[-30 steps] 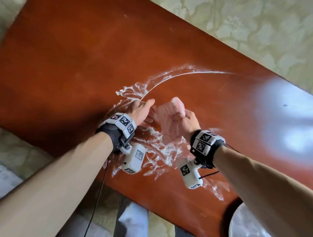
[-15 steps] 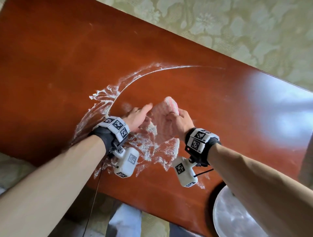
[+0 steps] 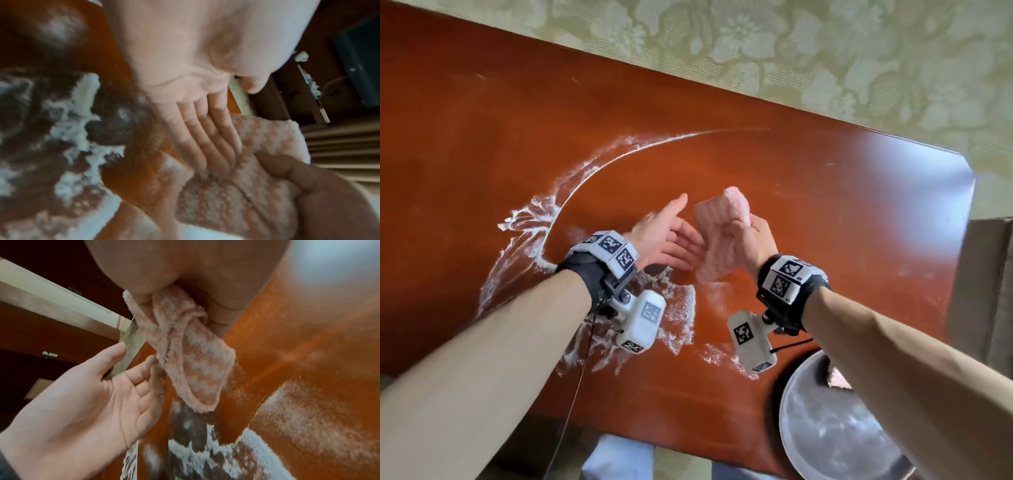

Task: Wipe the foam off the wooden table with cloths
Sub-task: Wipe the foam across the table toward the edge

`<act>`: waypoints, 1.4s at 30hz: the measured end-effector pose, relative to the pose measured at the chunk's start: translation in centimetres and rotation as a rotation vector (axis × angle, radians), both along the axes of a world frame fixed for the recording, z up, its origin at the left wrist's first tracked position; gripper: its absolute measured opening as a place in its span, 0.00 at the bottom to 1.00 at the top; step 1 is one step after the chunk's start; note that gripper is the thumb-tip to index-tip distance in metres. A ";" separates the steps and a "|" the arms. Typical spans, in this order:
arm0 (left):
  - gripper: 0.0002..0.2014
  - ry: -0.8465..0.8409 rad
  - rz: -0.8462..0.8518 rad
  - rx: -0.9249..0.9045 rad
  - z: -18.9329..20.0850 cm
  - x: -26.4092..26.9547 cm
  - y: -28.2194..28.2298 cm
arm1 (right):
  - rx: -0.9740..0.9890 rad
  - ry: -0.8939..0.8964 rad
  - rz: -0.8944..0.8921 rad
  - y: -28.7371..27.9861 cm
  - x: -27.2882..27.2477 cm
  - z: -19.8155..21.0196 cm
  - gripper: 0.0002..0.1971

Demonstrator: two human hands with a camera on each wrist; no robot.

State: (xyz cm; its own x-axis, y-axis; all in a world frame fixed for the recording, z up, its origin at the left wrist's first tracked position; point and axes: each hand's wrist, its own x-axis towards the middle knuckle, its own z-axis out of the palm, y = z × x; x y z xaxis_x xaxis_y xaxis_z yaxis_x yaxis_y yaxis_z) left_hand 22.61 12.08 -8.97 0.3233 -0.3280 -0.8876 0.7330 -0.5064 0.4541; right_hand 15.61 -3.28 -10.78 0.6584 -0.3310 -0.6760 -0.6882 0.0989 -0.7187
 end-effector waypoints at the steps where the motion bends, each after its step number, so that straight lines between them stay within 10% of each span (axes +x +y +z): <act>1: 0.41 0.057 -0.062 -0.031 0.2 -0.1 -1.0 | 0.016 -0.007 -0.008 -0.8 0.1 -0.1 0.14; 7: 0.33 -0.120 -0.058 0.150 -1.5 2.2 -5.3 | 0.052 -0.004 -0.049 -5.0 0.4 0.3 0.02; 17: 0.30 -0.364 0.139 0.073 -2.4 7.8 -7.9 | -0.667 0.055 0.030 -11.5 5.8 -1.2 0.24; 23: 0.28 -0.408 0.212 0.102 -3.2 10.3 -5.7 | -0.673 0.112 0.146 -12.1 10.8 -3.2 0.26; 29: 0.28 -0.429 0.244 0.125 -4.1 11.7 -1.9 | -0.734 0.270 0.352 -8.7 14.4 -5.8 0.22; 42: 0.20 -0.459 0.335 0.170 -4.4 13.0 12.3 | -0.792 0.037 0.645 7.0 19.6 -6.3 0.20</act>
State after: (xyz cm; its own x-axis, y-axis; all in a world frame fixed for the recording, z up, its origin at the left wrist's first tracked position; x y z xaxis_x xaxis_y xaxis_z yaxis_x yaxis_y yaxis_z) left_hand 35.58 24.37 -13.37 0.7481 -0.0073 -0.6635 0.6132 -0.3748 0.6954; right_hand 35.24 3.76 -17.05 0.8525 -0.2815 -0.4405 -0.4653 -0.7928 -0.3937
